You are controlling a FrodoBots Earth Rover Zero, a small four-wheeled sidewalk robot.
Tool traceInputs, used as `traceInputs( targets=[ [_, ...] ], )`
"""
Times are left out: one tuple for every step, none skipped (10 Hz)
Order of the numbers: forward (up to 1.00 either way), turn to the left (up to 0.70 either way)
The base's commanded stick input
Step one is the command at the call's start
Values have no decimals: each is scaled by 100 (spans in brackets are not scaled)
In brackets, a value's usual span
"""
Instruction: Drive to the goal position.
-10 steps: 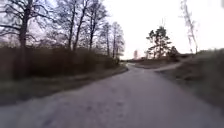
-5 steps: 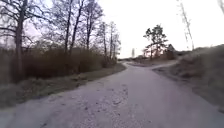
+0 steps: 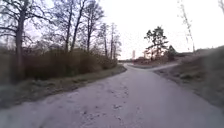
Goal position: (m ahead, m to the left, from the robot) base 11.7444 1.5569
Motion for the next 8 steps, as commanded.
traceInputs(
  targets=[
    [100, -22],
    [100, -37],
    [100, -39],
    [100, -39],
    [100, -39],
    [100, -39],
    [100, -39],
    [100, -39]
  ],
)
